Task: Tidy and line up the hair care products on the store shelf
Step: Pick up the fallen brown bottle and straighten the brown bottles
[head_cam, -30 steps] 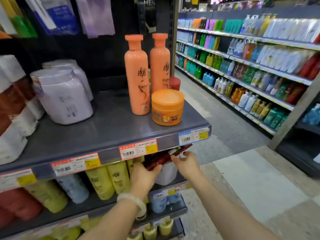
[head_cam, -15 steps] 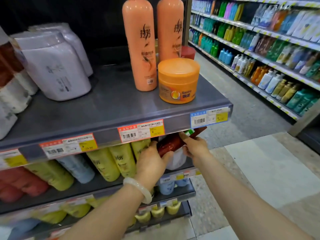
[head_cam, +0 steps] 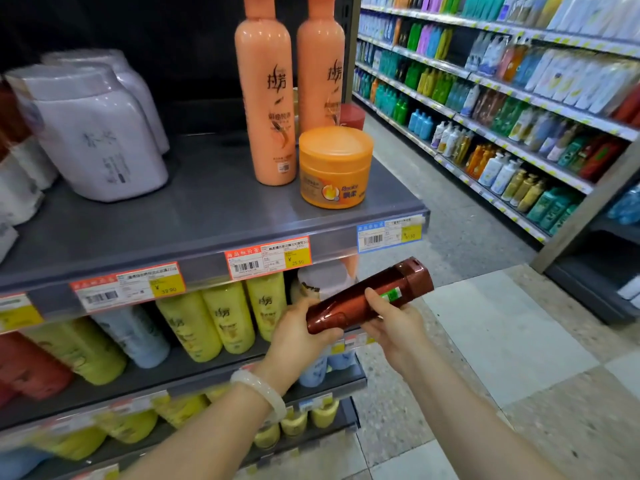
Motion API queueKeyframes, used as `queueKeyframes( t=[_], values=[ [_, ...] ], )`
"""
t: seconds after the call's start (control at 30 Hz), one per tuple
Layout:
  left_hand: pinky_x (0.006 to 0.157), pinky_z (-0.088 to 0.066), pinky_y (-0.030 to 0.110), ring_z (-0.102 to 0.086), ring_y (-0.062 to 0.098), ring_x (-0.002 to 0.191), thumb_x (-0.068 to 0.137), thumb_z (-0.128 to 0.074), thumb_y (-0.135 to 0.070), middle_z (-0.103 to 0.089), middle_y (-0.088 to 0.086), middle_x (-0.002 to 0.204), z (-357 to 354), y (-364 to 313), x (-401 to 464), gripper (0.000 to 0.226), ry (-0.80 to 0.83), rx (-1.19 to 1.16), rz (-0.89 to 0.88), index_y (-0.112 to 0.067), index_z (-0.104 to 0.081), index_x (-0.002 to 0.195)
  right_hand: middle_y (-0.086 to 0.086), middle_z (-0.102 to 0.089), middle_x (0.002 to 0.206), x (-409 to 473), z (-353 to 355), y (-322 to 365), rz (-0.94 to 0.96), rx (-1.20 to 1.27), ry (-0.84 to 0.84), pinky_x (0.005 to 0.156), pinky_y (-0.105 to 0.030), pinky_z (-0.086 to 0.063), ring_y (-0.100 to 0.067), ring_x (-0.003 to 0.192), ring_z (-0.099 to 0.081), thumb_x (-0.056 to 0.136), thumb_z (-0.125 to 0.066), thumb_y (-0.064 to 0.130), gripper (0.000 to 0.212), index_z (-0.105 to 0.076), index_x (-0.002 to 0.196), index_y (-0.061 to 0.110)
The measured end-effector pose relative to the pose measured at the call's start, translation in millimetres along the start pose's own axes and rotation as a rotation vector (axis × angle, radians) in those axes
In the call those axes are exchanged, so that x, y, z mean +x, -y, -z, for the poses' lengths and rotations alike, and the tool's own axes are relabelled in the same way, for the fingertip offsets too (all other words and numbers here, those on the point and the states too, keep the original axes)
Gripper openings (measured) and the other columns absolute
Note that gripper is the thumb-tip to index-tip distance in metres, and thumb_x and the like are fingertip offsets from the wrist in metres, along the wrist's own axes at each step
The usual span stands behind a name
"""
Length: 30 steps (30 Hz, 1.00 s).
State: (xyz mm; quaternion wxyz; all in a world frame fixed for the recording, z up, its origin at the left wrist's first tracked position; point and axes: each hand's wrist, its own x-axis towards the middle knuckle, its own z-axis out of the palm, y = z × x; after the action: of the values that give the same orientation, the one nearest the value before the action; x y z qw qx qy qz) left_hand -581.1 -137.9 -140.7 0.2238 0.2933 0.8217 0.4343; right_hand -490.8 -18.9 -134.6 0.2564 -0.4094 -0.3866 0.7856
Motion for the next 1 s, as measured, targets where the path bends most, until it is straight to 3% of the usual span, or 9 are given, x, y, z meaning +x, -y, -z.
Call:
queueKeyframes(
  t=[0.07, 0.2, 0.33, 0.43, 0.5, 0.6, 0.73, 0.87, 1.0],
  values=[
    [0.090, -0.050, 0.035, -0.061, 0.020, 0.100, 0.070, -0.080, -0.023, -0.064, 0.004, 0.109, 2.5, -0.8, -7.5, 0.054, 0.038, -0.012, -0.009, -0.018, -0.054, 0.117, -0.008, -0.069, 0.089, -15.1, 2.2, -1.1, 0.035, -0.013, -0.028, 0.059, -0.025, -0.057, -0.014, 0.070, -0.070, 0.084, -0.064, 0.009, 0.027, -0.058, 0.110, 0.005],
    [0.091, -0.050, 0.038, -0.061, 0.019, 0.100, 0.073, -0.078, -0.024, -0.063, 0.002, 0.110, 15.8, -7.5, -32.0, 0.048, 0.127, -0.067, -0.062, -0.025, -0.051, 0.113, -0.008, -0.067, 0.094, -51.9, -3.7, -1.4, 0.163, -0.027, -0.102, 0.069, -0.032, -0.054, -0.018, 0.080, -0.067, 0.082, -0.066, 0.010, 0.031, -0.054, 0.111, 0.006],
    [0.080, -0.047, 0.018, -0.059, 0.007, 0.095, 0.077, -0.074, -0.028, -0.059, -0.014, 0.100, 43.9, -14.2, -69.5, 0.041, 0.147, -0.105, -0.164, -0.043, -0.043, 0.100, -0.004, -0.064, 0.087, -99.6, -32.0, 6.0, 0.384, -0.114, -0.129, 0.075, -0.038, -0.056, -0.018, 0.080, -0.065, 0.078, -0.069, 0.004, 0.027, -0.055, 0.101, 0.010],
    [0.075, -0.044, 0.011, -0.057, -0.001, 0.088, 0.076, -0.074, -0.032, -0.057, -0.020, 0.097, 73.2, -12.1, -95.9, 0.042, 0.091, -0.122, -0.168, -0.049, -0.039, 0.091, -0.004, -0.065, 0.085, -133.3, -64.7, 7.7, 0.524, -0.221, -0.059, 0.070, -0.025, -0.056, -0.016, 0.078, -0.064, 0.075, -0.072, 0.003, 0.032, -0.057, 0.103, 0.007],
    [0.073, -0.041, 0.005, -0.055, -0.009, 0.087, 0.075, -0.074, -0.033, -0.059, -0.019, 0.098, 100.8, -8.8, -112.2, 0.039, 0.014, -0.140, -0.178, -0.047, -0.042, 0.092, -0.004, -0.067, 0.084, -153.8, -94.9, 7.9, 0.597, -0.300, 0.030, 0.064, -0.016, -0.054, -0.015, 0.076, -0.064, 0.072, -0.074, 0.001, 0.034, -0.057, 0.101, 0.007],
    [0.070, -0.037, -0.002, -0.052, -0.019, 0.081, 0.074, -0.074, -0.033, -0.055, -0.024, 0.093, 152.0, 7.8, -132.9, 0.038, -0.170, -0.133, -0.208, -0.045, -0.043, 0.093, -0.007, -0.067, 0.086, -184.9, -153.8, 1.5, 0.668, -0.391, 0.244, 0.066, -0.017, -0.053, -0.012, 0.074, -0.065, 0.067, -0.075, -0.005, 0.037, -0.056, 0.094, 0.013],
    [0.082, -0.047, 0.021, -0.056, 0.006, 0.094, 0.070, -0.071, -0.041, -0.052, -0.013, 0.095, 225.5, 43.8, -156.7, 0.037, -0.483, -0.044, -0.215, -0.034, -0.056, 0.103, -0.003, -0.069, 0.084, -224.3, -236.4, -21.5, 0.733, -0.506, 0.461, 0.069, -0.022, -0.054, -0.012, 0.074, -0.066, 0.064, -0.079, -0.002, 0.040, -0.056, 0.089, 0.019],
    [0.075, -0.038, 0.012, -0.050, -0.005, 0.087, 0.072, -0.073, -0.036, -0.054, -0.014, 0.088, 292.9, 65.1, -177.1, 0.032, -0.716, 0.028, -0.202, -0.028, -0.059, 0.099, 0.002, -0.069, 0.092, -251.2, -309.7, -42.7, 0.744, -0.542, 0.618, 0.081, -0.034, -0.054, -0.014, 0.086, -0.067, 0.067, -0.079, 0.005, 0.040, -0.055, 0.092, 0.025],
    [0.084, -0.047, 0.027, -0.054, 0.006, 0.097, 0.075, -0.073, -0.035, -0.058, -0.010, 0.102, 342.8, 72.0, -175.7, 0.043, -0.850, -0.013, -0.181, -0.031, -0.054, 0.113, 0.005, -0.066, 0.097, -264.4, -374.2, -48.7, 0.807, -0.604, 0.732, 0.088, -0.037, -0.052, -0.013, 0.093, -0.064, 0.070, -0.077, 0.012, 0.043, -0.054, 0.105, 0.024]
  ],
)
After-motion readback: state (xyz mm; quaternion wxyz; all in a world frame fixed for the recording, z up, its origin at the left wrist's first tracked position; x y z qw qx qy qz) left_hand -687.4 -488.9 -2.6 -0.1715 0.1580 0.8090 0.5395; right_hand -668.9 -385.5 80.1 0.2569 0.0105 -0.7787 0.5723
